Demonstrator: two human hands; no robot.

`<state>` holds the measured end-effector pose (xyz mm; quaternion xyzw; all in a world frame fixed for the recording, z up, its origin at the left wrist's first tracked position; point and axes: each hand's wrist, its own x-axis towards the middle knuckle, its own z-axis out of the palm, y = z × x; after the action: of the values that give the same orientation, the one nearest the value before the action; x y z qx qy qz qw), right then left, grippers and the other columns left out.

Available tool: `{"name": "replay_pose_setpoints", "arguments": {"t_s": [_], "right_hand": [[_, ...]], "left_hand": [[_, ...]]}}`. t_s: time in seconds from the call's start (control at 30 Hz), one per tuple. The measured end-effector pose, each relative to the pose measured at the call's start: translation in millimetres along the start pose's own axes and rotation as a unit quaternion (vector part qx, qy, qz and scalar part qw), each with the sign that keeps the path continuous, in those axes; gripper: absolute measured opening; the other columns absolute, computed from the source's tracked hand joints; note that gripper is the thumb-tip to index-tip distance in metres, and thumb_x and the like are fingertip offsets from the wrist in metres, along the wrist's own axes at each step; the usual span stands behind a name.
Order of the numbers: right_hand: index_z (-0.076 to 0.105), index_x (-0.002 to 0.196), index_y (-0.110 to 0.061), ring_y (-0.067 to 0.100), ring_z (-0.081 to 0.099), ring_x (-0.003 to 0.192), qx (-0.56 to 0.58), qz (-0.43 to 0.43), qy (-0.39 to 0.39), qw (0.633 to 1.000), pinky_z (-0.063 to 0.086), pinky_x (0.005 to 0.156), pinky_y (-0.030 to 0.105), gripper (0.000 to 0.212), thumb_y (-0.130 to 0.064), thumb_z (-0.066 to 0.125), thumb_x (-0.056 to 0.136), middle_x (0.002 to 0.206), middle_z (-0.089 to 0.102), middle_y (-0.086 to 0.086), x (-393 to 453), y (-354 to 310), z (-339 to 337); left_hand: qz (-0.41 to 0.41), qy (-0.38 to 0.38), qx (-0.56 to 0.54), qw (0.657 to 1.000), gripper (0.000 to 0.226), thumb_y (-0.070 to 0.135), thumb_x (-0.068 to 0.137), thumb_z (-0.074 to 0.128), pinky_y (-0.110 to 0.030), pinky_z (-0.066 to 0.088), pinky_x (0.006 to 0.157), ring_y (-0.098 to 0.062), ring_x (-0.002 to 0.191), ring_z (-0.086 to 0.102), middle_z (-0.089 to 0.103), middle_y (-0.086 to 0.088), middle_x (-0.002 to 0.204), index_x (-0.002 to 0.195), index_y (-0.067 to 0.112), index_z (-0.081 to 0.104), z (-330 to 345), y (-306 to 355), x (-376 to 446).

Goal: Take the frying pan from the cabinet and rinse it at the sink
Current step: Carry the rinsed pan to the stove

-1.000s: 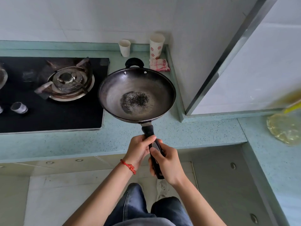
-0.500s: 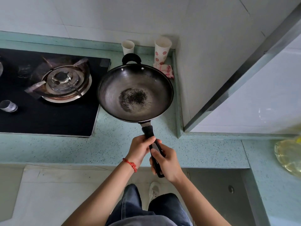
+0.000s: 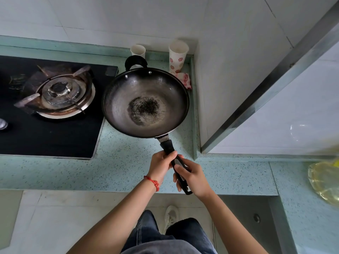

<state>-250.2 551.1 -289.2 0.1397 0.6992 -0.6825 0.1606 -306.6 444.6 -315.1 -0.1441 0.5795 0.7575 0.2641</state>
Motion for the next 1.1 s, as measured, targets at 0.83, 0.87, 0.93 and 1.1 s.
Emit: {"name": "replay_pose_setpoints", "arguments": {"t_s": [0.83,0.87,0.93,1.1], "right_hand": [[0.065,0.088,-0.004,0.017,0.055,0.048,-0.186,0.010,0.106,0.977,0.040,0.045,0.024,0.022,-0.024,0.054,0.089,0.059,0.060,0.003,3.5,-6.7,-33.3],[0.064,0.086,-0.004,0.017,0.053,0.049,-0.217,0.005,0.124,0.968,0.037,0.044,0.020,0.025,-0.027,0.055,0.088,0.058,0.058,0.004,1.9,-6.8,-31.8],[0.061,0.084,-0.004,0.018,0.048,0.053,-0.280,-0.019,0.158,0.947,0.033,0.045,0.021,0.028,-0.031,0.055,0.087,0.063,0.058,0.009,-1.2,-5.7,-28.7],[0.052,0.125,-0.007,0.028,0.057,0.107,-0.363,-0.030,0.216,0.906,0.047,0.084,0.033,0.042,-0.031,0.052,0.091,0.119,0.057,0.012,-16.7,-3.6,-16.5]], "left_hand": [[0.062,0.016,0.291,0.954,0.025,0.032,0.087,0.055,-0.029,0.056,0.068,-0.012,0.066,0.068,0.065,-0.001,0.067,0.068,0.015,0.055,17.7,8.2,2.3],[0.065,-0.005,0.337,0.939,0.024,0.033,0.087,0.053,-0.034,0.055,0.077,-0.020,0.081,0.069,0.069,-0.004,0.078,0.076,0.012,0.058,12.8,9.3,0.0],[0.084,-0.040,0.440,0.893,0.032,0.035,0.089,0.049,-0.033,0.049,0.087,-0.025,0.103,0.063,0.068,-0.011,0.108,0.101,0.007,0.059,-0.1,11.7,-6.1],[0.192,-0.056,0.637,0.745,0.044,0.035,0.092,0.040,-0.039,0.043,0.095,-0.028,0.114,0.055,0.056,-0.012,0.130,0.126,0.007,0.046,-45.4,23.3,-25.4]]}}
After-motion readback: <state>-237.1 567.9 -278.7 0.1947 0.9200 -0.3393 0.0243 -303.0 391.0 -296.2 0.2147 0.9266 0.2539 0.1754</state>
